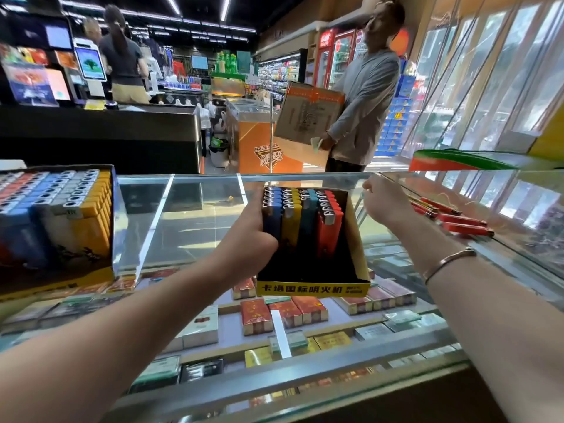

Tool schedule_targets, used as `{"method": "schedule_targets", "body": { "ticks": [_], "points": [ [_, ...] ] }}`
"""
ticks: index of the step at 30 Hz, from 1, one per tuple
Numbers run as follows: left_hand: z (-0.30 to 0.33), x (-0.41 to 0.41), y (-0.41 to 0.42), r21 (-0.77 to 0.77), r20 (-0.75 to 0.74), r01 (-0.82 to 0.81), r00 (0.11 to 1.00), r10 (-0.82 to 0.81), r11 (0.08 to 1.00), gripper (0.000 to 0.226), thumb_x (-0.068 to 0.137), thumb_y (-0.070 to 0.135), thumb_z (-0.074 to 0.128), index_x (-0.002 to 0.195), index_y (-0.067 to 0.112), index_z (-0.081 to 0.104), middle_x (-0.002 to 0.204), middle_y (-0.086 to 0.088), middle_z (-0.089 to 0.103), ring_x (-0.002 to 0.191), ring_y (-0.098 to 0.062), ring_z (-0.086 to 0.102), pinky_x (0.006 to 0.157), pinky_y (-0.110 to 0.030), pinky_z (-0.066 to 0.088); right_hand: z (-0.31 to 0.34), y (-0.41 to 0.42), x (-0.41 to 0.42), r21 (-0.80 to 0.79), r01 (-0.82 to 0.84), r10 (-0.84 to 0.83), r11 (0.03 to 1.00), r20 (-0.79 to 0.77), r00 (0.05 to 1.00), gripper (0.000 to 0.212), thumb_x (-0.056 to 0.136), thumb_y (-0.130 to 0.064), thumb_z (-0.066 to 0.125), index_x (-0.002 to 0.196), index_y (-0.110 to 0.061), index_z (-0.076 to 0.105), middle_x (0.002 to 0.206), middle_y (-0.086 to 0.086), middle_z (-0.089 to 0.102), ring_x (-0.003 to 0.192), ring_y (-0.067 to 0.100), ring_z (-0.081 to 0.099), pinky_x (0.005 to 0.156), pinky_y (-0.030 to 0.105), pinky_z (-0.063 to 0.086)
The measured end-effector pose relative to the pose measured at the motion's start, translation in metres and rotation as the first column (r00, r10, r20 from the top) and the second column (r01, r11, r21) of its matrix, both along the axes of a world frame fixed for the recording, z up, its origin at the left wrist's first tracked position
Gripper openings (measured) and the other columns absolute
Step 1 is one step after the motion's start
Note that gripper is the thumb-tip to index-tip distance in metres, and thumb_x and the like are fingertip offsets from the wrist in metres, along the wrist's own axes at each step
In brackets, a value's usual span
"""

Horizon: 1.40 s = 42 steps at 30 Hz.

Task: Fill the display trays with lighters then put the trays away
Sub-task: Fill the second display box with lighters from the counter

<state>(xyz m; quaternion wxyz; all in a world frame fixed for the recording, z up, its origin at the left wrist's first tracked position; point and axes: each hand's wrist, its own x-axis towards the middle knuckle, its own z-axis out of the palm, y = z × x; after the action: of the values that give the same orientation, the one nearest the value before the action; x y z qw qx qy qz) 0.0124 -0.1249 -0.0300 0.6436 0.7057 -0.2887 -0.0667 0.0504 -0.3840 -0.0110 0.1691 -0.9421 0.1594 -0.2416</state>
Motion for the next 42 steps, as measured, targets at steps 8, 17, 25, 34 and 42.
{"method": "schedule_targets", "body": {
  "ticks": [8, 17, 25, 34, 42],
  "points": [
    [-0.004, 0.008, -0.002, 0.023, 0.031, -0.003, 1.0, 0.002, 1.0, 0.077, 0.067, -0.02, 0.042, 0.126, 0.028, 0.039, 0.109, 0.001, 0.06, 0.1, -0.013, 0.062, 0.076, -0.028, 0.055, -0.026, -0.034, 0.022, -0.121, 0.013, -0.053, 0.993, -0.337, 0.94, 0.056, 0.092, -0.02, 0.037, 0.145, -0.013, 0.02, 0.156, 0.008, 0.001, 0.142, 0.03, 0.006, 0.113, 0.046, 0.013],
    [-0.003, 0.006, -0.002, 0.028, 0.038, -0.021, 0.999, 0.02, 0.999, 0.072, 0.056, -0.005, 0.044, 0.103, 0.05, 0.045, 0.096, 0.018, 0.063, 0.092, 0.003, 0.062, 0.071, -0.018, 0.052, -0.024, -0.037, 0.042, -0.269, 0.055, -0.152, 0.961, -0.355, 0.923, 0.049, 0.085, -0.02, 0.04, 0.134, -0.021, 0.042, 0.142, 0.014, 0.04, 0.129, 0.033, 0.034, 0.101, 0.044, 0.029],
    [-0.004, 0.007, -0.001, 0.056, 0.036, -0.036, 0.999, 0.034, 0.998, 0.075, 0.059, -0.004, 0.045, 0.103, 0.056, 0.042, 0.103, 0.016, 0.06, 0.097, -0.002, 0.061, 0.077, -0.024, 0.054, -0.014, -0.032, 0.021, -0.248, -0.085, 0.039, 0.965, -0.185, 0.982, 0.021, 0.082, -0.001, 0.047, 0.095, -0.012, 0.059, 0.106, 0.013, 0.057, 0.096, 0.033, 0.053, 0.08, 0.039, 0.046],
    [-0.005, 0.01, 0.0, 0.03, 0.011, -0.017, 1.0, 0.017, 0.999, 0.091, 0.059, -0.01, 0.044, 0.084, 0.078, 0.043, 0.093, 0.028, 0.064, 0.099, -0.003, 0.062, 0.069, -0.019, 0.054, -0.002, -0.056, 0.001, -0.288, 0.269, -0.288, 0.919, -0.026, 0.957, 0.028, 0.089, -0.003, 0.045, 0.115, -0.002, 0.056, 0.117, 0.024, 0.053, 0.109, 0.04, 0.049, 0.088, 0.046, 0.042],
    [-0.004, 0.009, -0.001, 0.022, 0.019, -0.045, 0.999, 0.045, 0.999, 0.085, 0.052, -0.005, 0.042, 0.093, 0.069, 0.046, 0.098, 0.007, 0.067, 0.092, -0.015, 0.067, 0.07, -0.032, 0.056, -0.011, -0.063, 0.014, -0.234, 0.275, -0.346, 0.932, -0.354, 0.869, 0.035, 0.093, -0.017, 0.041, 0.126, -0.008, 0.049, 0.136, 0.019, 0.045, 0.125, 0.038, 0.04, 0.103, 0.048, 0.032]
  ]
}}
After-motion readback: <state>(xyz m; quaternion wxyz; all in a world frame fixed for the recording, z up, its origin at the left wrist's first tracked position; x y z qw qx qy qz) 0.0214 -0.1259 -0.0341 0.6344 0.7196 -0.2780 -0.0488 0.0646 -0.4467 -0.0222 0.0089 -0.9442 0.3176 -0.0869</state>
